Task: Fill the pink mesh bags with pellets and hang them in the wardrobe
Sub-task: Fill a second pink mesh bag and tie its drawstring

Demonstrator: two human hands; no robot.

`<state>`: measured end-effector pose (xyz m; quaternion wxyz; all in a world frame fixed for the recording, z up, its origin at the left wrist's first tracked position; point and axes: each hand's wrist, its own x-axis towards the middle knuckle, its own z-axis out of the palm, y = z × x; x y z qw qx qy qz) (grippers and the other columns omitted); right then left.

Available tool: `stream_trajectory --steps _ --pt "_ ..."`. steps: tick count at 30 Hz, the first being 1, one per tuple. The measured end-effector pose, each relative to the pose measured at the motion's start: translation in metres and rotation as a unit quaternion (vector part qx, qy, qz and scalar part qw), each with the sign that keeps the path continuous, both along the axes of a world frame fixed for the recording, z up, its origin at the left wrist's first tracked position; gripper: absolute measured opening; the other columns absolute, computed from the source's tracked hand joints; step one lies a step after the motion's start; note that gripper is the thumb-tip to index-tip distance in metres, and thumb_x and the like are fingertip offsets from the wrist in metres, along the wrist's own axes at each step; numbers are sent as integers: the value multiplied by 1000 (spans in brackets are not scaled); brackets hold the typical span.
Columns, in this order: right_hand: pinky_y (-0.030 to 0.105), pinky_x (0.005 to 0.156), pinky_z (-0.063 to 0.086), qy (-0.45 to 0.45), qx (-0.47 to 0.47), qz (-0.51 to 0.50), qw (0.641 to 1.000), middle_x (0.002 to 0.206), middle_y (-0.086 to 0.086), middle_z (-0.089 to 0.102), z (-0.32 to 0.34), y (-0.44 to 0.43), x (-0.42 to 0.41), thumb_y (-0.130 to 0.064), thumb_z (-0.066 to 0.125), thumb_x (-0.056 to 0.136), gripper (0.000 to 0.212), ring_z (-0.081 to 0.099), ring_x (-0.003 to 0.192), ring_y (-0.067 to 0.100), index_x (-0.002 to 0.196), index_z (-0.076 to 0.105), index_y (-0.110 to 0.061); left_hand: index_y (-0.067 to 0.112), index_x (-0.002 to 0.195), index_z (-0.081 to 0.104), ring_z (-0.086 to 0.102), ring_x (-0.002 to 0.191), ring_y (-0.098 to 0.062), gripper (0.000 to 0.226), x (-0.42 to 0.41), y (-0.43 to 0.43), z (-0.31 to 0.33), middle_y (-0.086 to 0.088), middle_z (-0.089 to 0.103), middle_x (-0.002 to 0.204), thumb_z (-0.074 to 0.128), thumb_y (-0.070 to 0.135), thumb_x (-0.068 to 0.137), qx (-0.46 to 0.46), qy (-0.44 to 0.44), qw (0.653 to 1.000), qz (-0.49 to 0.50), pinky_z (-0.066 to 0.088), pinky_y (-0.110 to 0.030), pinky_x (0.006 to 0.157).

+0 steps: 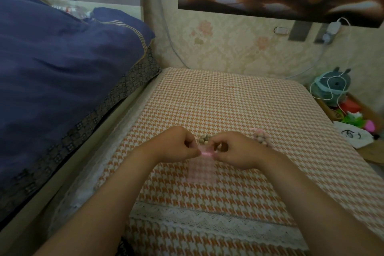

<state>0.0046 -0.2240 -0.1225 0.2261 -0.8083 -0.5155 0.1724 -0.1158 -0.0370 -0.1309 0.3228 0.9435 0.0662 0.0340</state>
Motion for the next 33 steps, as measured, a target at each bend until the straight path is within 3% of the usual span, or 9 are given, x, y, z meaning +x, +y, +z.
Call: stream_trajectory --steps 3,5,8,11,15,22,26,30,33 --pt "32 72 59 67 91 -66 991 103 -12 66 2 -3 7 -20 70 91 28 64 75 6 110 65 -40 15 70 72 64 62 -22 37 3 1 -2 -8 68 67 62 47 88 -15 -23 999 35 55 -38 62" --pt "37 71 58 21 108 -139 984 97 -13 67 -2 -11 21 -18 65 92 25 60 67 4 104 65 -40 12 70 73 60 57 -29 47 6 -3 0 -15 65 63 55 48 94 -8 -51 996 72 49 -37 57" --pt "39 83 55 -61 61 -192 978 91 -18 65 -14 -21 37 -20 61 90 21 62 82 2 88 63 -41 18 76 78 67 63 -25 43 10 -9 3 -5 71 65 51 43 98 -39 -93 985 137 55 -38 64" --pt "34 86 54 -51 -6 -200 979 88 -17 65 -23 -24 42 -21 67 84 20 62 87 5 78 62 -40 12 73 75 64 61 -21 38 15 -14 2 5 69 64 57 35 97 -37 -104 981 157 52 -34 57" --pt "29 80 54 -33 -57 -183 981 86 -15 67 -28 -21 39 -32 74 75 12 62 82 3 83 66 -34 20 83 75 61 76 0 12 18 -16 -1 16 67 80 66 25 89 -38 -90 985 143 46 -18 63" --pt "29 80 55 -40 -55 -154 986 88 -13 68 -29 -14 38 -21 76 77 15 64 85 8 83 70 -33 26 97 71 60 79 2 11 18 -20 -3 17 64 94 67 31 89 13 -65 992 107 51 -17 66" --pt "21 75 51 -33 45 -185 981 86 -15 69 -14 -16 37 -24 78 81 12 64 85 0 86 71 -33 28 98 71 63 79 -1 13 19 -22 -5 15 66 95 67 34 88 12 -64 993 96 58 -27 72" --pt "7 59 44 16 186 -189 964 85 -15 71 11 -13 20 -19 78 83 13 61 61 -8 92 75 -28 27 99 70 61 82 0 14 22 -27 -4 15 66 96 66 34 88 3 -70 995 76 55 -24 73" --pt "14 61 47 5 189 -148 971 89 -18 71 15 -12 6 -22 79 83 14 59 59 -4 93 75 -31 27 100 70 62 82 0 18 24 -31 -5 14 67 94 67 39 87 -22 -64 996 64 54 -24 73"
